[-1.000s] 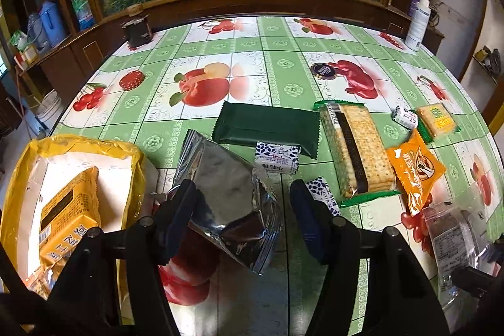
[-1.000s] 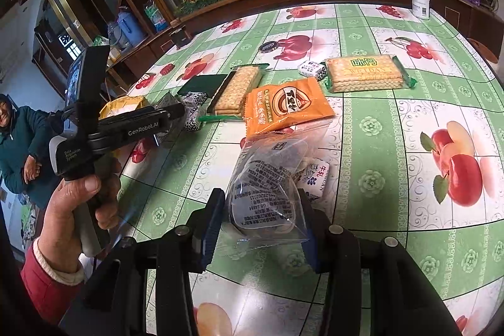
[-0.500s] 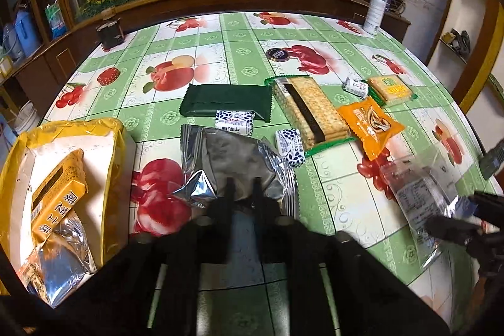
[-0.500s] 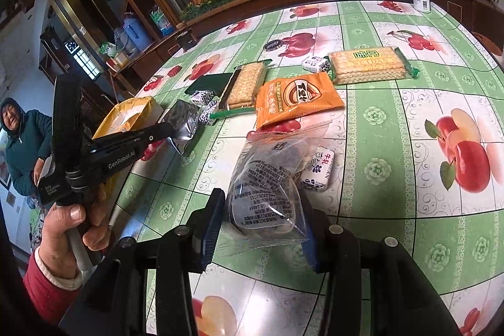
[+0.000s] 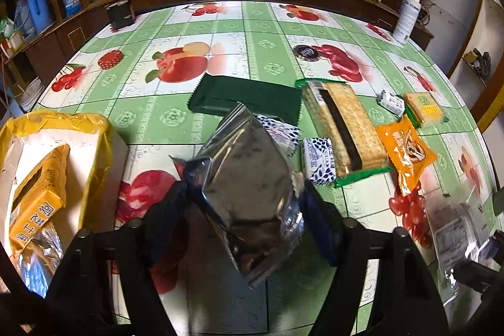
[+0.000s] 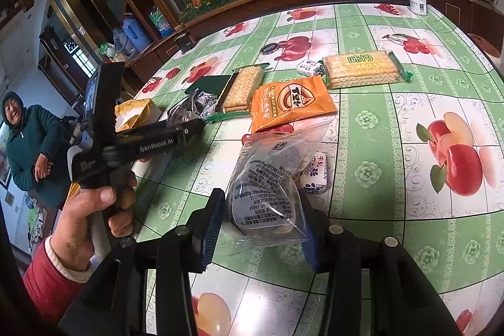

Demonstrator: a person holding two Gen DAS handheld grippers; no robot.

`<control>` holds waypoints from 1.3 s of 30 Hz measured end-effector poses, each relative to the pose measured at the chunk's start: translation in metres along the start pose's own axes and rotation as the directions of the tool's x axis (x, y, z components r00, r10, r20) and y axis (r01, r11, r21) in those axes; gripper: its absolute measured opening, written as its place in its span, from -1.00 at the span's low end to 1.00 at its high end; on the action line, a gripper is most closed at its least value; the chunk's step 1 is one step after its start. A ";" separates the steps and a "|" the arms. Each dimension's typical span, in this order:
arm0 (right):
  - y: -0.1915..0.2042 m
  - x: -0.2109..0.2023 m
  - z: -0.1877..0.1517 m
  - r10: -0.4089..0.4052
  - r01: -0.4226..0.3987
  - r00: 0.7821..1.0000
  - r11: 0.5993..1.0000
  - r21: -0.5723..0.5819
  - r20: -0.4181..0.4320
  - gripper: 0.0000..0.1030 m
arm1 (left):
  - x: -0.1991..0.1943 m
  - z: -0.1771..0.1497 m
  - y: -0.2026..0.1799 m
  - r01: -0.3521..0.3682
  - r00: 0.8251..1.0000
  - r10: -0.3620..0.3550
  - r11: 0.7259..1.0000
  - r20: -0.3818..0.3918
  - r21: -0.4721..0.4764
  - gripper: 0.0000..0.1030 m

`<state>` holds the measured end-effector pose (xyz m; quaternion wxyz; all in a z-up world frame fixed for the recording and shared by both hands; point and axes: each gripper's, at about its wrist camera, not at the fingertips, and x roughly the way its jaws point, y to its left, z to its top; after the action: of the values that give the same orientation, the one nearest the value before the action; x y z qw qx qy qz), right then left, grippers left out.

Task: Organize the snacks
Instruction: 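Carry the clear bag and silver foil bag over the tray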

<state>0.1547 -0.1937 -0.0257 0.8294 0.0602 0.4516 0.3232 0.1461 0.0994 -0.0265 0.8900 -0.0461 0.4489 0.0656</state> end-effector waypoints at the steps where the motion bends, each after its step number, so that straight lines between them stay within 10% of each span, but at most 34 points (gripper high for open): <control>1: 0.000 -0.001 -0.001 0.001 -0.001 1.000 1.000 0.001 -0.001 -0.12 | 0.000 -0.001 -0.003 -0.003 1.000 0.003 1.000 0.001 0.007 0.25; 15: 0.024 -0.023 -0.017 0.016 -0.016 0.999 1.000 -0.016 0.037 -0.12 | -0.078 -0.066 -0.045 -0.181 0.979 0.171 0.980 0.108 0.089 0.19; 39: 0.145 -0.015 -0.012 0.252 -0.251 0.968 0.965 -0.079 0.009 -0.13 | -0.170 -0.103 0.081 -0.325 0.923 0.349 0.933 0.165 -0.155 0.19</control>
<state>0.0699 -0.0905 0.0348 0.7877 0.0881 0.4198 0.4423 -0.0488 0.1523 0.0474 0.8994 -0.0172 0.3582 0.2499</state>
